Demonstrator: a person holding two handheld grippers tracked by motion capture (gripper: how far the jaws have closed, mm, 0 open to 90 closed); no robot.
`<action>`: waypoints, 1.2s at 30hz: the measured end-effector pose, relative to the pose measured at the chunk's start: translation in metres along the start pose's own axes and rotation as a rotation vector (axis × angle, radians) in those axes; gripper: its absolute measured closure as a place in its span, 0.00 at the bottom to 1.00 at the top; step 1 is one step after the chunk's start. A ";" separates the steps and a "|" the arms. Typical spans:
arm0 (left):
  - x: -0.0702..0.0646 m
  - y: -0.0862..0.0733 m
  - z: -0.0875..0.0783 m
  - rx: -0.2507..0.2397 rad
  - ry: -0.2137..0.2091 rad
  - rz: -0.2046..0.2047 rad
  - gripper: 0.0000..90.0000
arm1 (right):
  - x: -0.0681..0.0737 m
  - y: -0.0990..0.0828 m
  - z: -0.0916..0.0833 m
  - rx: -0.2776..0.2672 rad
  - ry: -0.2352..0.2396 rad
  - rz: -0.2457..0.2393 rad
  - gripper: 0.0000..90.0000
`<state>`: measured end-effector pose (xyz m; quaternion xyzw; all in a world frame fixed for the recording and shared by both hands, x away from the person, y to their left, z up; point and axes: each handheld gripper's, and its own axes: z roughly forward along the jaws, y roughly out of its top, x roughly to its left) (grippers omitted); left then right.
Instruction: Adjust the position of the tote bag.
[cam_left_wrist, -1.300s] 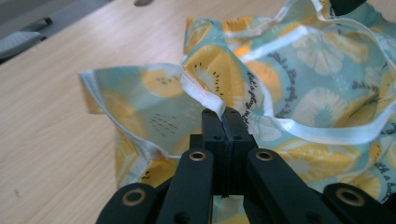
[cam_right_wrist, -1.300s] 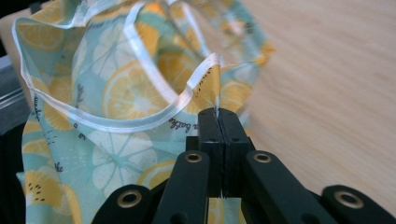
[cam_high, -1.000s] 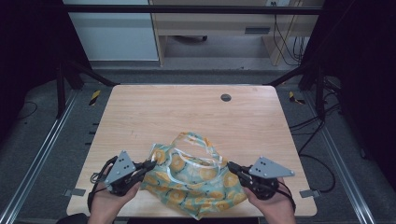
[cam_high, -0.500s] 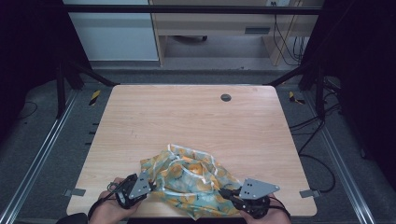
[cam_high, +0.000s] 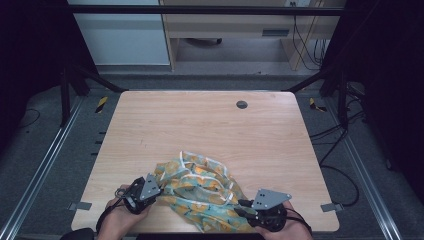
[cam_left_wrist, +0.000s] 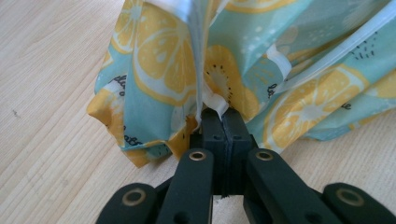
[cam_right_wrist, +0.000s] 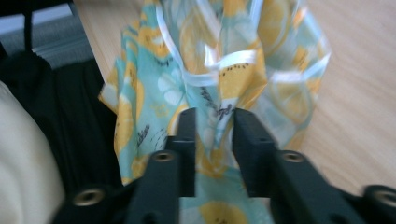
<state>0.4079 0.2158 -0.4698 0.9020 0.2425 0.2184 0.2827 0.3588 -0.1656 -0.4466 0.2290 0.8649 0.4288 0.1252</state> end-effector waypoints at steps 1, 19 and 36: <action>0.000 0.000 0.000 0.000 0.003 0.001 1.00 | 0.000 0.004 -0.003 -0.014 0.005 0.005 0.65; 0.002 -0.003 -0.005 -0.033 0.004 -0.063 0.99 | -0.004 0.091 0.046 -0.091 -0.062 -0.017 1.00; 0.011 -0.006 -0.009 -0.024 0.022 -0.107 0.98 | 0.038 0.031 0.063 0.080 0.143 -0.060 0.87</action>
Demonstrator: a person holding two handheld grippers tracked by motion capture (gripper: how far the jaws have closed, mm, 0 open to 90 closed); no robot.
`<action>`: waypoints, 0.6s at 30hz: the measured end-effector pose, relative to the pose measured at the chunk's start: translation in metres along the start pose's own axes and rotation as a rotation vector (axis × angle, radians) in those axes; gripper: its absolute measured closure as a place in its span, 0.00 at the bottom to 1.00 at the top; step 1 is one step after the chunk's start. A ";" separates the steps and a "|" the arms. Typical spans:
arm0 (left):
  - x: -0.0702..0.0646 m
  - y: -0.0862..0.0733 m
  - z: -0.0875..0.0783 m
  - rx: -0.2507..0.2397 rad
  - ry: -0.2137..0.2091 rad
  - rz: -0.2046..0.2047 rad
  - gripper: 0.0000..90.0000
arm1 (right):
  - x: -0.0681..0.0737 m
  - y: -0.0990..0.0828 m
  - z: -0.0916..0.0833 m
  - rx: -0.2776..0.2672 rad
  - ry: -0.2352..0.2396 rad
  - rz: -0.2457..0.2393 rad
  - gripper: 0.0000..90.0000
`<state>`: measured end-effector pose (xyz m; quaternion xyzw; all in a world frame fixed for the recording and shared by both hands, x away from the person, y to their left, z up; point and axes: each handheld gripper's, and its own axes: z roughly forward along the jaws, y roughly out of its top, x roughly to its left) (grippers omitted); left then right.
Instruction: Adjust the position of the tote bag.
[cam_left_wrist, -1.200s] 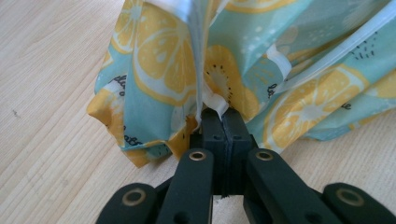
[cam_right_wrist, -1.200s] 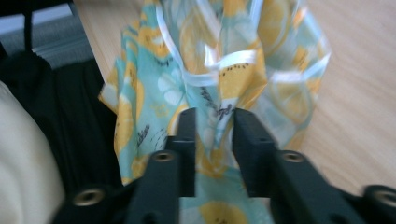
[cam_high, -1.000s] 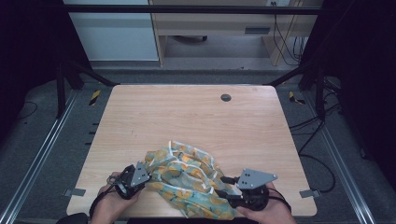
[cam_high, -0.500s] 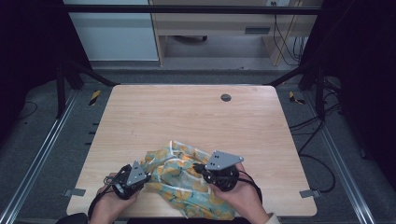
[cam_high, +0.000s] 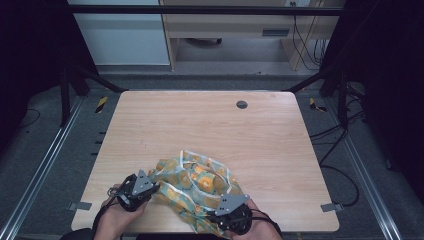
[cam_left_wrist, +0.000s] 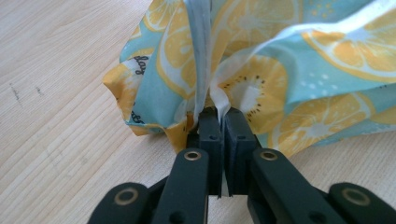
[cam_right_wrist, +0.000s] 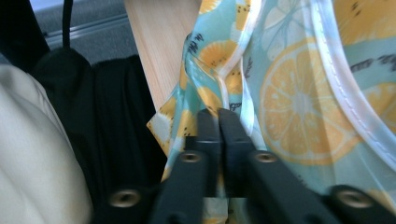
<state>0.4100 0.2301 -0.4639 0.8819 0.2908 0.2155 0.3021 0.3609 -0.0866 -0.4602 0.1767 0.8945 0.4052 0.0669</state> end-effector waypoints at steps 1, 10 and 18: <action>0.000 0.000 0.000 0.000 -0.001 -0.001 0.98 | 0.000 0.002 -0.003 -0.016 -0.009 -0.002 0.81; -0.001 0.000 0.000 0.012 0.006 0.011 0.99 | -0.008 0.021 -0.043 -0.114 -0.061 -0.022 0.62; -0.001 0.000 -0.001 0.003 0.016 0.018 1.00 | -0.024 0.040 -0.071 -0.182 -0.128 -0.023 0.77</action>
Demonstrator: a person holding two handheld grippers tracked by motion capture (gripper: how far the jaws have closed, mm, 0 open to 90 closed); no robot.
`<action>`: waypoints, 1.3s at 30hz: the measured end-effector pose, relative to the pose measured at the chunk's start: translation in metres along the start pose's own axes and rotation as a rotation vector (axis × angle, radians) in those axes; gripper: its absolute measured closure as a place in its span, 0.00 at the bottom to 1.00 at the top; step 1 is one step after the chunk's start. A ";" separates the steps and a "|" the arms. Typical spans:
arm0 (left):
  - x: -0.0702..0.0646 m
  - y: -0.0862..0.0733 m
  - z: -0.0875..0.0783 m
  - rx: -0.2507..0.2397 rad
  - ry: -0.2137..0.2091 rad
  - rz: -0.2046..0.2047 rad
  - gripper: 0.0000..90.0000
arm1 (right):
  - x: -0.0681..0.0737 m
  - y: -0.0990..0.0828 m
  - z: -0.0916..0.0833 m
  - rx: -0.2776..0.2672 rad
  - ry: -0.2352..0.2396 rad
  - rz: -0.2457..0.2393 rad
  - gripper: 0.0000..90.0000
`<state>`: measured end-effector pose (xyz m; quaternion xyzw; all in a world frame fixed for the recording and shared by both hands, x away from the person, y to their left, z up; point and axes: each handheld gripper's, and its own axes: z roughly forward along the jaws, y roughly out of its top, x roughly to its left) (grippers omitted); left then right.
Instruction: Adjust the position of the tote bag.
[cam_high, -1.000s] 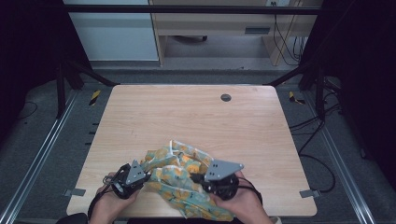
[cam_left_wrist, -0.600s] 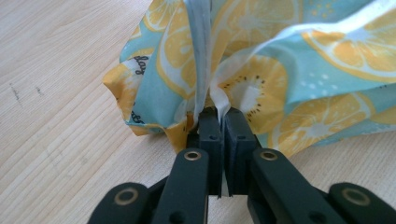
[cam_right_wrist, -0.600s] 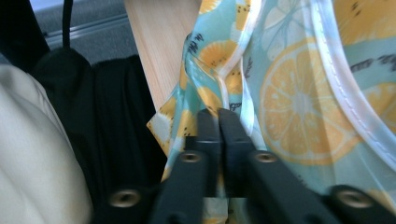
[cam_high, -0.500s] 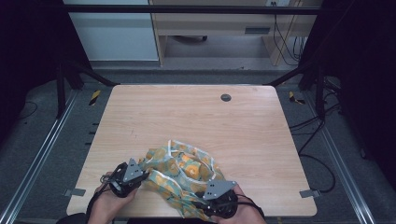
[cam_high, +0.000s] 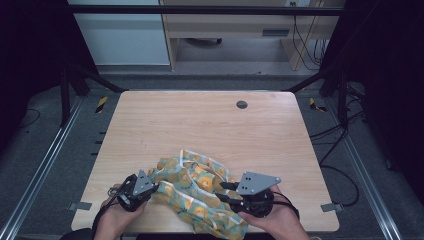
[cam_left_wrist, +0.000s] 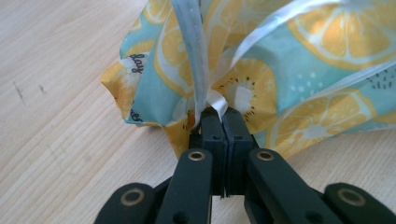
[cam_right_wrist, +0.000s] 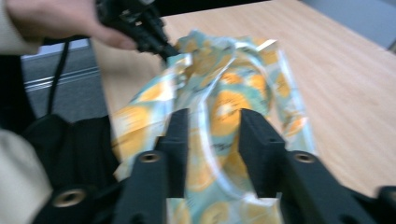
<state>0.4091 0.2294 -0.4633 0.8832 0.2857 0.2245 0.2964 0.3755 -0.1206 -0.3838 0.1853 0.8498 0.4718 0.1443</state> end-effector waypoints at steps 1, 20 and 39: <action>-0.001 0.001 -0.002 -0.006 0.000 0.002 1.00 | 0.000 0.001 0.004 0.003 0.000 0.003 0.78; -0.008 0.000 -0.018 -0.079 0.000 0.003 1.00 | 0.017 0.001 0.078 0.153 0.042 -0.019 1.00; -0.012 0.021 -0.048 -0.218 0.025 0.050 1.00 | -0.066 0.067 0.019 -0.039 -0.148 0.036 1.00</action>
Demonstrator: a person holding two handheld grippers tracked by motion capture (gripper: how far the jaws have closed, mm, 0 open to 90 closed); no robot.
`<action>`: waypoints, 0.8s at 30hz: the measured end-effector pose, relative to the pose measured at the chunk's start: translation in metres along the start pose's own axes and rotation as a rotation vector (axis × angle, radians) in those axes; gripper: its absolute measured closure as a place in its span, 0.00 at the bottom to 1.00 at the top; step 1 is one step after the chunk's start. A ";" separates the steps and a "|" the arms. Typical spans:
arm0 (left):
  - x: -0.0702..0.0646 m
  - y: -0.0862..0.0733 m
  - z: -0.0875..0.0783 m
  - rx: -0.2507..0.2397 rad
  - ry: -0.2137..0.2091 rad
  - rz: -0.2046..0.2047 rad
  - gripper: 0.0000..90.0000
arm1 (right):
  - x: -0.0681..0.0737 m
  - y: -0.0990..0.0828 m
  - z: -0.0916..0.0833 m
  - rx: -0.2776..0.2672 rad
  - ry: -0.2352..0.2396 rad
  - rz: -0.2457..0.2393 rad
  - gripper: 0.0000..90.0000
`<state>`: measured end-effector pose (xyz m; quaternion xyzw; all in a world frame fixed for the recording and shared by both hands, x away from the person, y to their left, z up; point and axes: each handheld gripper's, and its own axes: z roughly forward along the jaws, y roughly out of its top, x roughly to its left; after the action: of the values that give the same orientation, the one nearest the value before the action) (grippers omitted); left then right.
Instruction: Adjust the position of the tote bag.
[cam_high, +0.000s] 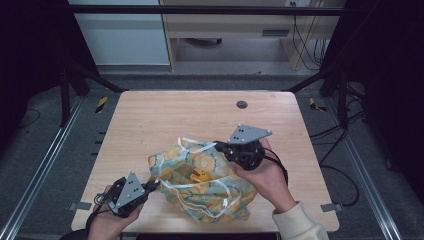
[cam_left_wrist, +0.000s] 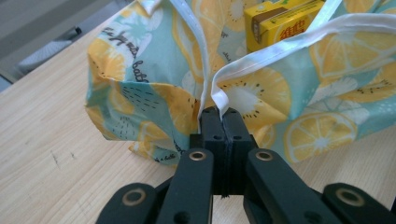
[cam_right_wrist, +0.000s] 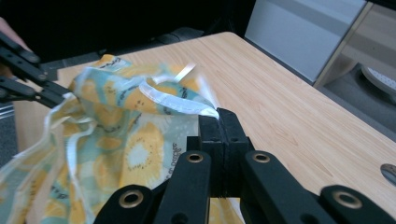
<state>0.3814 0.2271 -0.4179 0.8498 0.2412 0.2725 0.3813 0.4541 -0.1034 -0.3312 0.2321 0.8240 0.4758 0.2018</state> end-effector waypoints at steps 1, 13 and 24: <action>0.000 0.001 0.001 0.014 0.004 0.006 1.00 | -0.003 -0.002 0.005 0.020 0.003 0.008 1.00; -0.002 0.050 -0.022 -0.167 -0.113 -0.055 0.58 | 0.000 -0.012 0.029 0.087 0.041 0.019 1.00; -0.048 0.043 0.044 0.058 -0.262 0.102 0.56 | -0.012 -0.014 0.035 0.094 0.026 0.049 1.00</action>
<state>0.3838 0.1490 -0.4223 0.9000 0.1538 0.1711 0.3703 0.4810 -0.0923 -0.3586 0.2550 0.8420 0.4446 0.1683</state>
